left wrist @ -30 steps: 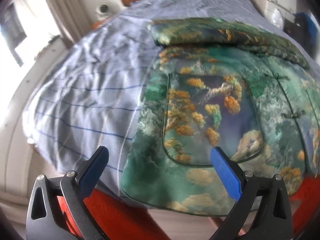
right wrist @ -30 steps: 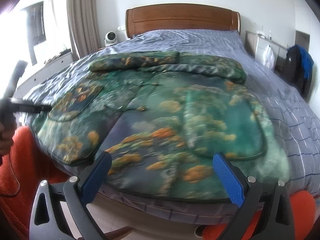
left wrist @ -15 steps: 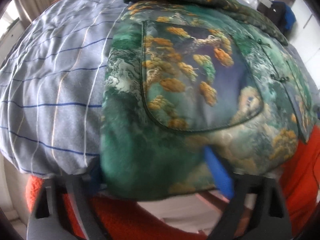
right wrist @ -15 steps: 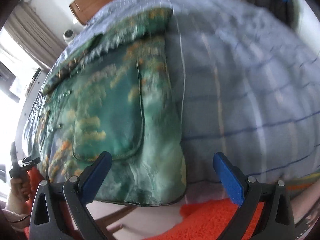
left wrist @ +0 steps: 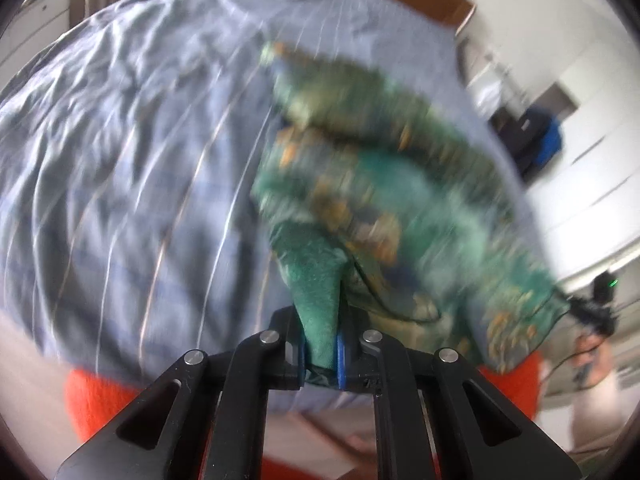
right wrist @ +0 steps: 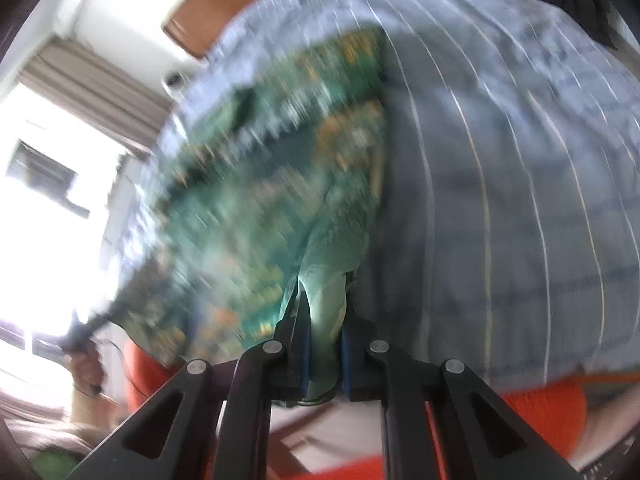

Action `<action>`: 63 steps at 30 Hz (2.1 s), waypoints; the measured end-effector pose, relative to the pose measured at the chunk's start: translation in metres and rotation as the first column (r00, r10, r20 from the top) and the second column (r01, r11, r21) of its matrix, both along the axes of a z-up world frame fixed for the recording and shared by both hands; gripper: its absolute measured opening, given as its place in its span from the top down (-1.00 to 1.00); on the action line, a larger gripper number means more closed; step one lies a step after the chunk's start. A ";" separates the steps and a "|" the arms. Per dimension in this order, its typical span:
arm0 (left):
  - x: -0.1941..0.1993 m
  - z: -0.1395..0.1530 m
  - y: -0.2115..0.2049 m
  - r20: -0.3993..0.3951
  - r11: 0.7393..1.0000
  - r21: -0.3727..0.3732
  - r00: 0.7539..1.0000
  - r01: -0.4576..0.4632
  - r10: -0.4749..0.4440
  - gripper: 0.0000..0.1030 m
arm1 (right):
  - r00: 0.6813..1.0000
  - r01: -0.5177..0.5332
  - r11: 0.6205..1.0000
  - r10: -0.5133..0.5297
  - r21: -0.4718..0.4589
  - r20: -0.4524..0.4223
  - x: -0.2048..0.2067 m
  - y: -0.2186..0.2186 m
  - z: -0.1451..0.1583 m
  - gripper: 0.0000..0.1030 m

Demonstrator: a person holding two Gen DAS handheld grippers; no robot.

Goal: Fold large clothes
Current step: 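Lift the hem with both tools, fold it over toward the collar, open both, then grasp the folded jacket edge with both tools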

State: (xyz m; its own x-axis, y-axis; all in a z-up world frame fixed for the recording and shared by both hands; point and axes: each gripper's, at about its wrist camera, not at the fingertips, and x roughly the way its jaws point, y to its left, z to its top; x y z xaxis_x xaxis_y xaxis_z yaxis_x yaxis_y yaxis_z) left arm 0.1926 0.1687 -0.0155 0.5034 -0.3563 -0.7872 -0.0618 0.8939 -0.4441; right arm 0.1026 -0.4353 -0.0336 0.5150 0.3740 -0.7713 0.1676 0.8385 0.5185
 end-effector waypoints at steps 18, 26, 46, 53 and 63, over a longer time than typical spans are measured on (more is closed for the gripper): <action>0.321 -0.017 -0.014 -0.049 0.982 0.146 0.991 -0.119 0.128 0.32 | 0.931 0.325 0.944 -0.309 -0.054 0.195 0.302 -0.064 0.001 -0.12; 0.288 0.000 0.003 0.107 0.968 0.240 0.993 -0.077 0.053 -0.99 | 0.952 0.228 0.964 -0.192 -0.136 0.236 0.283 -0.080 0.028 -0.78; 0.349 -0.034 -0.060 0.175 0.801 0.586 0.984 -0.126 0.027 0.78 | 0.931 0.247 0.765 -0.017 -0.595 0.365 0.311 0.013 0.040 0.73; 0.346 -0.095 -0.077 0.057 0.702 0.711 0.998 -0.029 -0.017 0.44 | 0.982 0.161 0.785 -0.069 -0.598 0.174 0.335 0.002 -0.049 0.60; 0.224 -0.039 0.011 0.153 0.899 0.402 0.981 -0.171 0.118 -0.95 | 0.929 0.275 0.952 -0.226 -0.136 0.294 0.233 -0.065 0.001 -0.82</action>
